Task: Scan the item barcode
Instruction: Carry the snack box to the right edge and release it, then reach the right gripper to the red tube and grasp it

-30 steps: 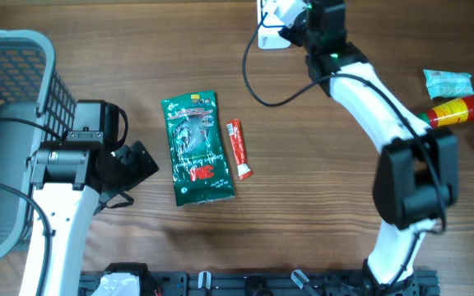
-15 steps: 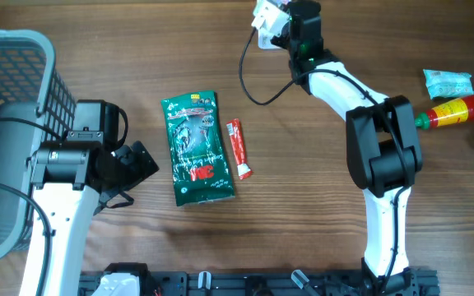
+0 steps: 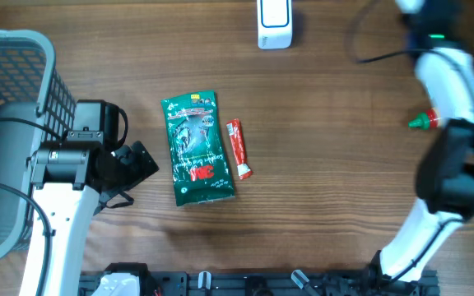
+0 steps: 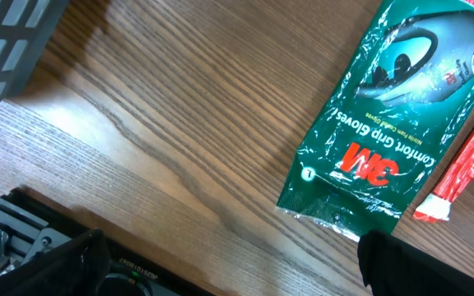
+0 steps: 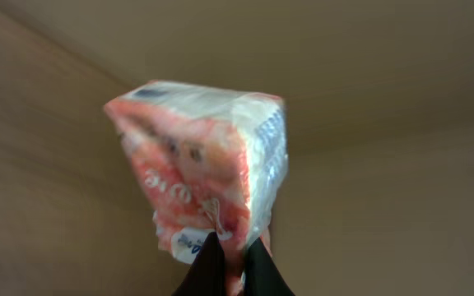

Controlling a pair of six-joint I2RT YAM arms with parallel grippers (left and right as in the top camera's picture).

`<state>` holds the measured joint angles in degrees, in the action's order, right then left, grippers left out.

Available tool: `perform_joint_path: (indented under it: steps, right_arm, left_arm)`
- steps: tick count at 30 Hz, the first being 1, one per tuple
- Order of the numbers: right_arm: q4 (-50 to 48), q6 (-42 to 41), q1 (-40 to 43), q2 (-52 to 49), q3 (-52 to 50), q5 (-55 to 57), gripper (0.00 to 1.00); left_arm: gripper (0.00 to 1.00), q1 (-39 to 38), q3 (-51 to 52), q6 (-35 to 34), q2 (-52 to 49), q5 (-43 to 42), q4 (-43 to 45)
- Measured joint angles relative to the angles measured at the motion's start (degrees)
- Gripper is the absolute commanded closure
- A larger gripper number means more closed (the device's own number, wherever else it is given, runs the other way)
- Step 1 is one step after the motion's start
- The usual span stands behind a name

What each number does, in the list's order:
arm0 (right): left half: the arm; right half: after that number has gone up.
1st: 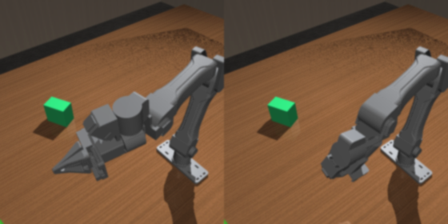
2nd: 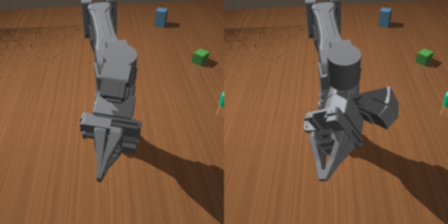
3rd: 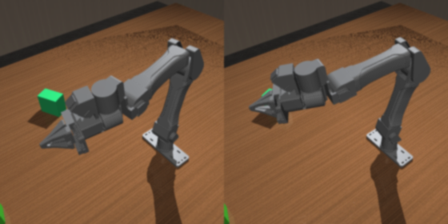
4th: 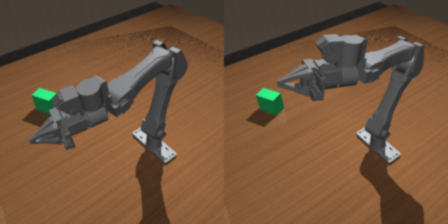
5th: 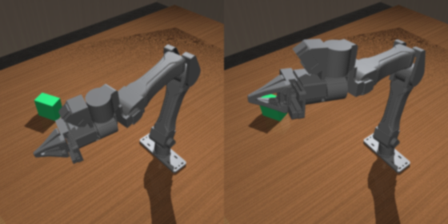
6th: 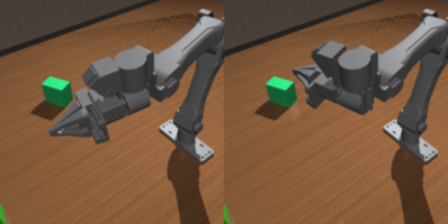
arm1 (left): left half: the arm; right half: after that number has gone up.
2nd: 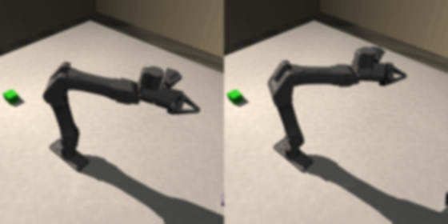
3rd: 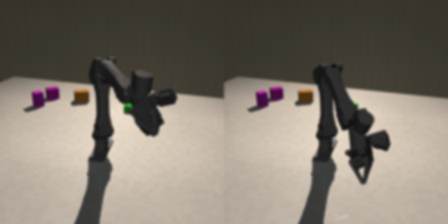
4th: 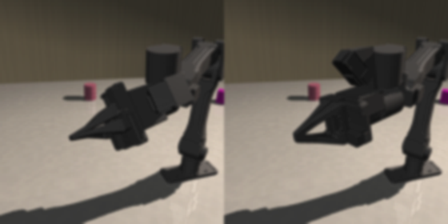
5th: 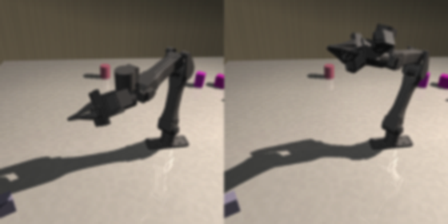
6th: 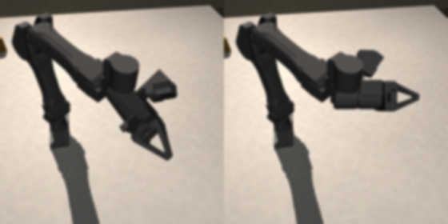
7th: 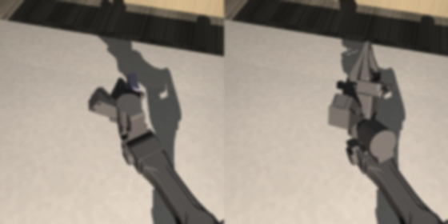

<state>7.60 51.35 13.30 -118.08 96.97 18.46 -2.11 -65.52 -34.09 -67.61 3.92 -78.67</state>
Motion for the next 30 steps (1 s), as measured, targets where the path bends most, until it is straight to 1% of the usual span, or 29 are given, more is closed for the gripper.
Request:
perform_joint_path:
  steps: [3,7,8,10,11,12,13,14,15,20,23,24,27,29,30]
  right_arm:
    - [10.14,-8.74,9.84,0.09,-0.07,-1.31,0.96]
    - [12.81,-20.46,18.34,-0.2,-0.9,-2.84,0.96]
    - [13.53,-25.07,20.5,-0.2,-0.96,-3.26,0.96]
    - [14.51,-29.86,22.4,-0.2,-0.96,-3.85,0.95]
    - [15.58,-33.66,23.39,-0.2,-0.96,-5.22,0.78]
    - [15.98,-36.2,23.87,-0.2,-1.09,-6.38,0.57]
    - [16.26,-38.03,24.02,-0.2,-1.22,-7.08,0.48]
    - [17.03,-40.11,23.98,-0.2,-1.27,-8.02,0.2]
    - [17.77,-41.77,23.85,-0.2,-1.27,-8.57,0.0]
    - [18.8,-49.03,22.16,0.46,-1.46,-10.05,0.0]
    - [21.66,-55.08,19.61,5.4,-2.34,-15.08,0.0]
    - [22.67,-57.09,18.51,7.39,-2.34,-17.64,0.0]
    - [29.27,-62.99,12.74,14.27,-2.1,-32.13,0.0]
    - [34.64,-65.44,7.02,15.69,-1.79,-41.99,0.0]
    - [36.94,-65.96,4.2,15.58,-1.81,-44.61,0.0]
  left_arm:
    - [0.0,0.0,0.0,0.0,0.0,-0.02,0.0]
    - [0.0,0.0,0.0,0.0,0.0,0.0,0.0]
    - [0.0,0.0,0.0,0.0,0.0,-0.02,0.02]
    - [0.0,0.0,0.0,0.0,0.0,0.0,0.0]
    - [0.0,0.0,0.0,0.0,0.0,-0.02,0.02]
    - [0.0,0.0,0.0,0.0,0.0,0.0,0.0]
    - [0.0,0.0,0.0,0.0,0.0,0.0,0.0]
    - [0.0,0.0,0.0,0.0,0.0,-0.02,0.0]
    - [0.0,0.0,0.0,0.0,0.0,0.0,0.0]
    - [0.0,0.0,0.0,0.0,0.0,0.0,0.0]
    - [0.0,0.0,0.0,0.0,0.0,-0.02,-0.02]
    - [0.0,0.0,0.0,0.0,0.0,0.0,0.02]
    - [0.0,0.0,0.0,0.0,0.0,0.0,0.02]
    - [0.0,0.0,0.0,0.0,0.0,0.0,-0.02]
    - [0.0,0.0,0.0,0.0,0.0,0.0,0.0]
